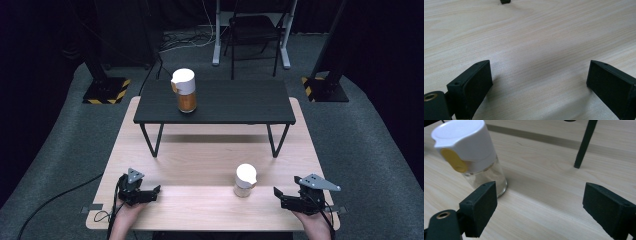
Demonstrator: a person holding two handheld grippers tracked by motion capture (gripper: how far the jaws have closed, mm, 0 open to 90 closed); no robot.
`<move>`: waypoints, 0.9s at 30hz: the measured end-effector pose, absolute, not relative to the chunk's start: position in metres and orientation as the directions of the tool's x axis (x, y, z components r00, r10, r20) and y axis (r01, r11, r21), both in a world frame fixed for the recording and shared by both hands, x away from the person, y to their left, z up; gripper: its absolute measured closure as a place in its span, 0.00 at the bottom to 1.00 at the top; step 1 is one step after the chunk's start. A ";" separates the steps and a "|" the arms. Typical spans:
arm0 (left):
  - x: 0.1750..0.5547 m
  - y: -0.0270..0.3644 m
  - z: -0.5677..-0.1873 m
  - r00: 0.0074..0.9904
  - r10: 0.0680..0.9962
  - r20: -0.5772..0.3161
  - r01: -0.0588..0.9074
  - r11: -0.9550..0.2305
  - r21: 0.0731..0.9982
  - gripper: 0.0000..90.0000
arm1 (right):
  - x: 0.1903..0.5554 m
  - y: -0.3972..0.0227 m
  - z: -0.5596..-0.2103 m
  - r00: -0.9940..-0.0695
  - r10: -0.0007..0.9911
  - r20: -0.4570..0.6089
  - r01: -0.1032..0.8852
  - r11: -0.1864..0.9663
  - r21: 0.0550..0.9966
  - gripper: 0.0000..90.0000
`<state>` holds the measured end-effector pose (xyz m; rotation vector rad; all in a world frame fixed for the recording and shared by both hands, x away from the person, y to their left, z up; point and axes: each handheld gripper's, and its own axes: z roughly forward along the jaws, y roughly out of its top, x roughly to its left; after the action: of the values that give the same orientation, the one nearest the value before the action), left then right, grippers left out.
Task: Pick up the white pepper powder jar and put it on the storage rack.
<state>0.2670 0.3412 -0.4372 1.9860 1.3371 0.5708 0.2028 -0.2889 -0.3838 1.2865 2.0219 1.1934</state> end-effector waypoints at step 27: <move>0.267 0.341 -0.437 0.380 0.925 -0.007 0.632 -0.254 0.732 0.06 | 0.208 -0.260 -0.382 -0.591 0.801 0.093 0.427 0.213 0.879 0.18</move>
<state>0.2669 0.3411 -0.4373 1.9871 1.3364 0.5734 0.2075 -0.2604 -0.3823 1.1413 2.1111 1.3354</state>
